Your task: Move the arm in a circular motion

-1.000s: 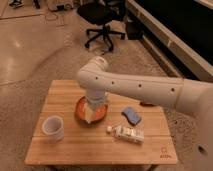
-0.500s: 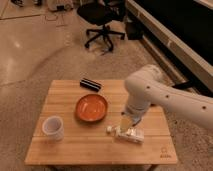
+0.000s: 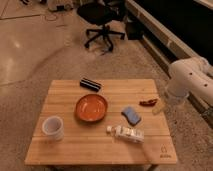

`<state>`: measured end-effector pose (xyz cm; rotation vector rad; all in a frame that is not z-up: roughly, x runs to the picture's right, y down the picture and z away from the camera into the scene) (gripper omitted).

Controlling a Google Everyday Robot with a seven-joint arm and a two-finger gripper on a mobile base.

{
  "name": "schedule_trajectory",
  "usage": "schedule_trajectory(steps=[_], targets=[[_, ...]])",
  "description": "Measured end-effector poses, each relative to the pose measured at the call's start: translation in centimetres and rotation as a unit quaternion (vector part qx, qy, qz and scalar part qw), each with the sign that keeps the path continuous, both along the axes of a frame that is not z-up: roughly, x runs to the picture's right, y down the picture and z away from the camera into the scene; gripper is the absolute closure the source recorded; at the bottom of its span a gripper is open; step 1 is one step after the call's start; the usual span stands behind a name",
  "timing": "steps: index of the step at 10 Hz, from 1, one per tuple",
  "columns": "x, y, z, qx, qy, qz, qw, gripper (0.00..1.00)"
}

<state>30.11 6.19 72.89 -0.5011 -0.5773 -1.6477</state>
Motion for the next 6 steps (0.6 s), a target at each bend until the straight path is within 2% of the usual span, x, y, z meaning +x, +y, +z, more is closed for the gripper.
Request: schedule_trajectory(steps=[1, 2, 3, 5, 6], targets=[[-2.3, -2.8, 2.5, 0.011, 0.0, 0.012, 0.9999, 0.2], [-4.6, -4.5, 4.1, 0.015, -0.006, 0.015, 0.9998, 0.2], [-9.2, -6.6, 6.4, 0.019, -0.022, 0.012, 0.9995, 0.2], [-15.7, -7.8, 8.2, 0.016, -0.056, -0.013, 0.9982, 0.2], [-19.1, -7.8, 8.4, 0.012, -0.079, -0.035, 0.9962, 0.2]])
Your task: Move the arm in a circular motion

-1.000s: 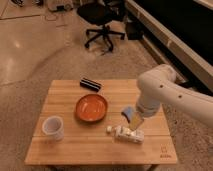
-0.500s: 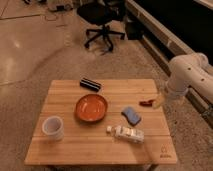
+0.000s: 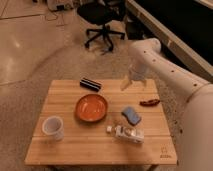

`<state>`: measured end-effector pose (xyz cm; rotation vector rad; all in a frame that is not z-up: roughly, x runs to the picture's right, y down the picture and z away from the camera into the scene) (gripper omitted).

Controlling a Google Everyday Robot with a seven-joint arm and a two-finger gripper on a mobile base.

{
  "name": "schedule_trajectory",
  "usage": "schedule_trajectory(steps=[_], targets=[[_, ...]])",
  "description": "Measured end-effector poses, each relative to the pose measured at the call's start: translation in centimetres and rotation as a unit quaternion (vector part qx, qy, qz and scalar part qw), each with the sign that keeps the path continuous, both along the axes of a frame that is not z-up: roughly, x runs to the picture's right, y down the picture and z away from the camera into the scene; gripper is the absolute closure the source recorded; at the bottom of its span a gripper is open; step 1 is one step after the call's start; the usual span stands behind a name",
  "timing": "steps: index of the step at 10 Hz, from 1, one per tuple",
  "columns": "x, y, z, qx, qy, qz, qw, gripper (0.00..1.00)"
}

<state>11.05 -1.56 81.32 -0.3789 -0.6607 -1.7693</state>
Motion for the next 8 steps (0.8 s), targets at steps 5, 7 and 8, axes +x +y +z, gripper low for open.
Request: schedule_trajectory(steps=[5, 7, 8], targets=[[-11.8, 4.8, -3.0, -0.018, -0.116, -0.127, 0.985, 0.2], [-13.6, 8.0, -6.2, -0.021, -0.164, -0.172, 0.9711, 0.2], [-13.5, 9.2, -7.4, -0.019, -0.178, -0.187, 0.966, 0.2]])
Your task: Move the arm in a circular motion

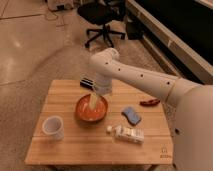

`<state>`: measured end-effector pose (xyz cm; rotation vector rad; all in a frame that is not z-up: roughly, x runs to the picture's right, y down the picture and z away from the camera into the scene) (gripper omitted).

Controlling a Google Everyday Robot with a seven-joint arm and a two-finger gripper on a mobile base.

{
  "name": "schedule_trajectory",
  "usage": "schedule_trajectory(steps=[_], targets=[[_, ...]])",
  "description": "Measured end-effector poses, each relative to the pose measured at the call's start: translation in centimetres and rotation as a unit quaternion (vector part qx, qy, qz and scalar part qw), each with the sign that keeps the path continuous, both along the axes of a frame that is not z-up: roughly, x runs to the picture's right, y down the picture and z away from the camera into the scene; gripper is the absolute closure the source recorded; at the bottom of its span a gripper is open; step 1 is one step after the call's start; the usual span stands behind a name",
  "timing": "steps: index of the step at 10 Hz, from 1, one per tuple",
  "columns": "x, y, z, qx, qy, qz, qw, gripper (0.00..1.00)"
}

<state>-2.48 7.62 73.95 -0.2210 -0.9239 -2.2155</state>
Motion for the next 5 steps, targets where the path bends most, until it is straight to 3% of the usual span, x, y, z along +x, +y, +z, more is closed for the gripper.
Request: schedule_trajectory(steps=[2, 3, 5], targets=[[1.7, 2.8, -2.6, 0.003, -0.022, -0.031, 0.9993, 0.2], [3.8, 4.3, -3.9, 0.004, -0.023, -0.041, 0.9989, 0.2], [7.4, 5.5, -5.3, 0.006, -0.012, -0.032, 0.9994, 0.2]])
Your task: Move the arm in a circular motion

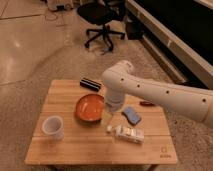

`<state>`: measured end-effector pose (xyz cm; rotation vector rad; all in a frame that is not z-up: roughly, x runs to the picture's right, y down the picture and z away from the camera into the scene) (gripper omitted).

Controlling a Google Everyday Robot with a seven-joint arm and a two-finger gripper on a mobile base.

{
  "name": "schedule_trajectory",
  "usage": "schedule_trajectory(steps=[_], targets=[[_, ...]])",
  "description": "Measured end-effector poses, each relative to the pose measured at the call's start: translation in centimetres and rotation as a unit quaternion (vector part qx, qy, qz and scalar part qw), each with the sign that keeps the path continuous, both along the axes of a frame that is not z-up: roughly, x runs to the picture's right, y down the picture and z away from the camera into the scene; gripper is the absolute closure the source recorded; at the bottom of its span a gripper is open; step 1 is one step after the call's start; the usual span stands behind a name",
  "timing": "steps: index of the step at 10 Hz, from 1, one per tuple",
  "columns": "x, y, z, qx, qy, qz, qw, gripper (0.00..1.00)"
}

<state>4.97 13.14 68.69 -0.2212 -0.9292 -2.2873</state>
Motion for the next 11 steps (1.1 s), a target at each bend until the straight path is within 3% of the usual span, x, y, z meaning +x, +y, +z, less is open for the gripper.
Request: schedule_trajectory(steps=[3, 5, 6, 7, 8, 11], targets=[[7.3, 0.5, -0.4, -0.004, 0.041, 0.062, 0.9972, 0.2], [13.4, -1.7, 1.3, 0.0, 0.09, 0.128, 0.9877, 0.2], [15.1, -2.8, 2.1, 0.002, 0.108, 0.151, 0.9827, 0.2], [17.0, -4.5, 3.4, 0.002, 0.132, 0.182, 0.9744, 0.2], [18.4, -6.8, 5.3, 0.003, 0.16, 0.221, 0.962, 0.2], [20.1, -10.0, 8.1, 0.004, 0.204, 0.273, 0.9403, 0.2]])
